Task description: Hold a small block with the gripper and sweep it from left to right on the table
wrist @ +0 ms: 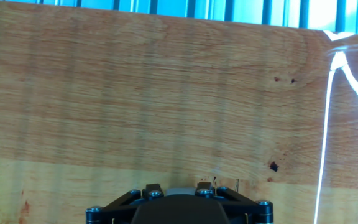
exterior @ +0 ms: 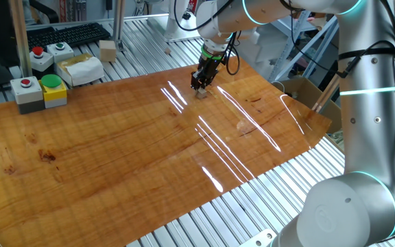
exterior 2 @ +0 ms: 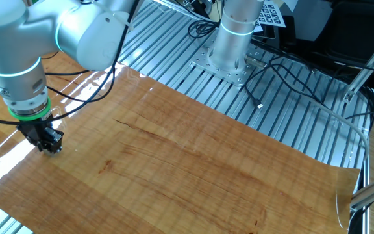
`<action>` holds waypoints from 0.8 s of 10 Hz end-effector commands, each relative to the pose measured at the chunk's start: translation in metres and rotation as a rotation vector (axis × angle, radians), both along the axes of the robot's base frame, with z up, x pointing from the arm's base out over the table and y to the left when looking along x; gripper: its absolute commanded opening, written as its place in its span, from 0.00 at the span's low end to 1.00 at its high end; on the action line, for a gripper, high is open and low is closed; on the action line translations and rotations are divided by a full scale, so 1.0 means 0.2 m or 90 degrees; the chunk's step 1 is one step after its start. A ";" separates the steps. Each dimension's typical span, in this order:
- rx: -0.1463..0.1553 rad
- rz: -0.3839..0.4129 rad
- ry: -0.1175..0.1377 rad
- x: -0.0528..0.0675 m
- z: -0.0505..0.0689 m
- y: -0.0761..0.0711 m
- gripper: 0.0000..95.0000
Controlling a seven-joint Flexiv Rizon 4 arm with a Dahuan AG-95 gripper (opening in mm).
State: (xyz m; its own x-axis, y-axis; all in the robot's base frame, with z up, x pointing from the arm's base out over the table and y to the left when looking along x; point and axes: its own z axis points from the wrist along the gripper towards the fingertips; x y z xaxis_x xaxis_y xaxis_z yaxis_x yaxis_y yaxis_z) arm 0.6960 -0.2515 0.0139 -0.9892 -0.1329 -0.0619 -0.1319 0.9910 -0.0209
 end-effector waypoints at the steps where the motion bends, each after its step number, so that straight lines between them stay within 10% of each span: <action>1: -0.001 0.000 0.000 0.00 0.00 0.00 0.00; 8: 0.001 -0.004 0.003 0.00 0.00 0.00 0.00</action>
State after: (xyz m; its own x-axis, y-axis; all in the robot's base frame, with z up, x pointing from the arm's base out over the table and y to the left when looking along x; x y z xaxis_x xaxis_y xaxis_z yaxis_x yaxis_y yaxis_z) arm 0.6970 -0.2515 0.0139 -0.9905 -0.1257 -0.0564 -0.1249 0.9920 -0.0178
